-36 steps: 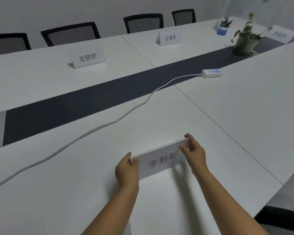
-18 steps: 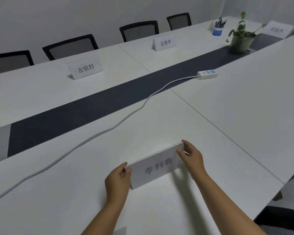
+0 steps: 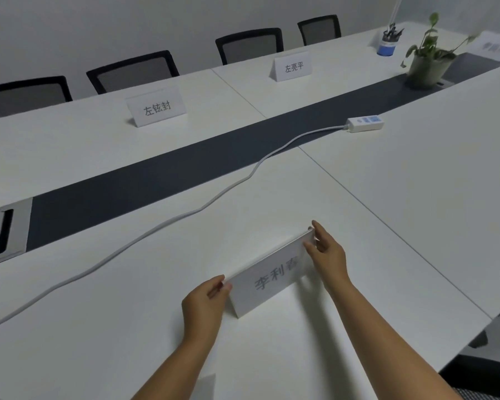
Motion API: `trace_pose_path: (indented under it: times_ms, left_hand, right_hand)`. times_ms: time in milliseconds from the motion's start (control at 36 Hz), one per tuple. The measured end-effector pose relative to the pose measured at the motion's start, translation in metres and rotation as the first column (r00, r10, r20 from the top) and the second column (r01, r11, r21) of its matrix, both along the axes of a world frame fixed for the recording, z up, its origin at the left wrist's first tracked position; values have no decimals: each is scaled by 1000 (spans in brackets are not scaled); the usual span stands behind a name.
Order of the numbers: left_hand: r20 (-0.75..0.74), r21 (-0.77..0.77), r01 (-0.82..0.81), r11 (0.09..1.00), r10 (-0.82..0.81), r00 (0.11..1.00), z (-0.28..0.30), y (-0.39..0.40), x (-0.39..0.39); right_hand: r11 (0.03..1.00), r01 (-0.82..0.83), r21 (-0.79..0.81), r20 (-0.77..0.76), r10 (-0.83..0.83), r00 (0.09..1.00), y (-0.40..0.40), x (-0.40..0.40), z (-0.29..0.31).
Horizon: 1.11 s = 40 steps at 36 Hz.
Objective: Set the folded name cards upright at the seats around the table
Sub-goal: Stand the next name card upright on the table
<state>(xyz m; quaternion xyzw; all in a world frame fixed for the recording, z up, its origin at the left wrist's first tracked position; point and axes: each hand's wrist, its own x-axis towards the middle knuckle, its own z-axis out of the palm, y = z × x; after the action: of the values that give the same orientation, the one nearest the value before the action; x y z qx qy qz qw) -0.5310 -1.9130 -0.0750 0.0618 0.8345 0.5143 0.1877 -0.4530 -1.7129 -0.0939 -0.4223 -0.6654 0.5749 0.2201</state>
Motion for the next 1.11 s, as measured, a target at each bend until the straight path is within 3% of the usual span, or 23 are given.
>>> trace_pose_path:
  times_ms: [528, 1111]
  left_hand:
    - [56, 54, -51, 997, 48, 997, -4, 0, -2]
    - [27, 52, -50, 997, 49, 998, -2, 11, -9]
  right_hand:
    - [995, 97, -14, -65, -98, 993, -4, 10, -8]
    - [996, 85, 21, -62, -84, 995, 7, -3, -7]
